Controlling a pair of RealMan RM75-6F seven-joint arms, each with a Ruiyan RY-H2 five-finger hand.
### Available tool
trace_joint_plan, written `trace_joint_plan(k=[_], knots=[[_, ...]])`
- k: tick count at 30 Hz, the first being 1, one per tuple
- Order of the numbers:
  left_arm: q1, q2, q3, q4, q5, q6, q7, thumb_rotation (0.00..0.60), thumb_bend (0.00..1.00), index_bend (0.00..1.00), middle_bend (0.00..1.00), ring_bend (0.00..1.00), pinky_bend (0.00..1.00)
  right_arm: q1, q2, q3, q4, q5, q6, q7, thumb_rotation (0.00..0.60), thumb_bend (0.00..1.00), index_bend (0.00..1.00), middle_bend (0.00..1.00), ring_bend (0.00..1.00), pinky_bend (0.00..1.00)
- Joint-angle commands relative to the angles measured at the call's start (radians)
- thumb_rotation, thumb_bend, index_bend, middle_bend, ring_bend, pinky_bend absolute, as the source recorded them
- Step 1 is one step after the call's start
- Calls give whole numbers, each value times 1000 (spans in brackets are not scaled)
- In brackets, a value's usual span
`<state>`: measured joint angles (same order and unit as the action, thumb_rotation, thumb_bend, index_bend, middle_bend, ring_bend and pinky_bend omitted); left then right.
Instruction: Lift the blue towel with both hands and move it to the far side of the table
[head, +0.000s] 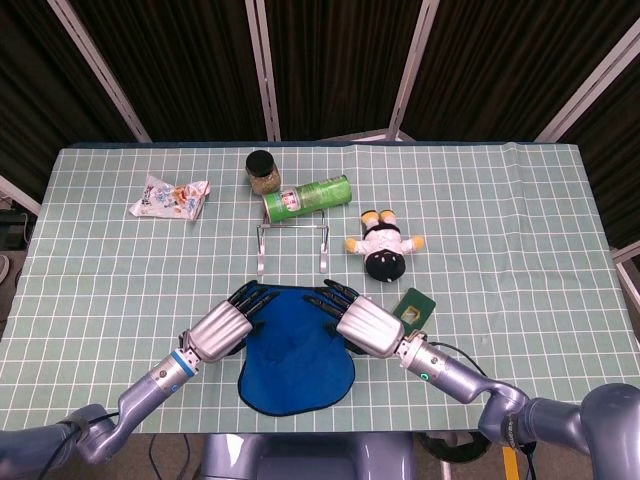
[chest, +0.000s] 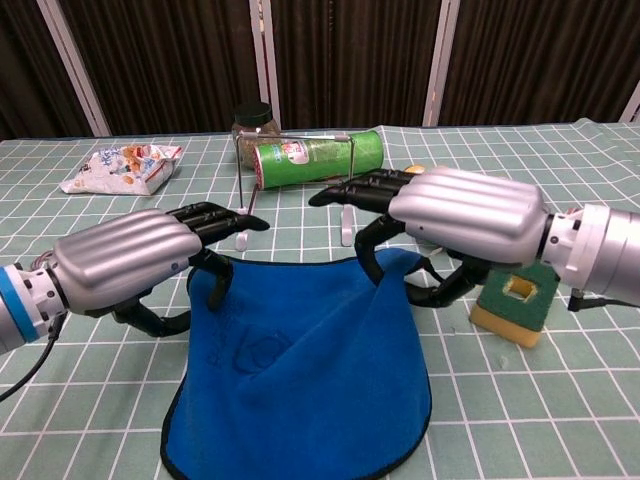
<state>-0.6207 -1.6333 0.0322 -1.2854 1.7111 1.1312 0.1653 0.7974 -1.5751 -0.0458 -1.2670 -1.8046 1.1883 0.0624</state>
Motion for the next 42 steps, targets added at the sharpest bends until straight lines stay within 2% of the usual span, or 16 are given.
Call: trace_joint_plan(k=[1,6,12,19,27,36,42], knots=[[-6,24,-34,-47,-9,34,-3,600,494,770,0,0,0,7,54,43,-78,14,23,-24,600,439,650,0,0,0],[-13,56,-94,-113,-42,67,-10,600,495,776,0,0,0,24,114,100,-166,40,19,-58,600,438,650,0,0,0],[-40,103,-206,-179,-120,81,9,600,495,778,0,0,0,62,166,207,-229,118,-9,-76,600,437,650,0,0,0],[-94,136,-308,-208,-209,47,59,600,495,778,0,0,0,104,178,316,-216,251,-68,-78,600,437,651,0,0,0],[-152,158,-396,-203,-303,21,124,600,495,779,0,0,0,158,175,404,-147,366,-125,-63,600,436,651,0,0,0],[-191,142,-417,-119,-376,-7,117,600,494,779,0,0,0,187,134,424,-29,448,-177,-14,600,437,651,0,0,0],[-202,116,-390,-49,-414,-46,77,600,495,779,0,0,0,182,86,372,76,438,-203,51,600,436,652,0,0,0]])
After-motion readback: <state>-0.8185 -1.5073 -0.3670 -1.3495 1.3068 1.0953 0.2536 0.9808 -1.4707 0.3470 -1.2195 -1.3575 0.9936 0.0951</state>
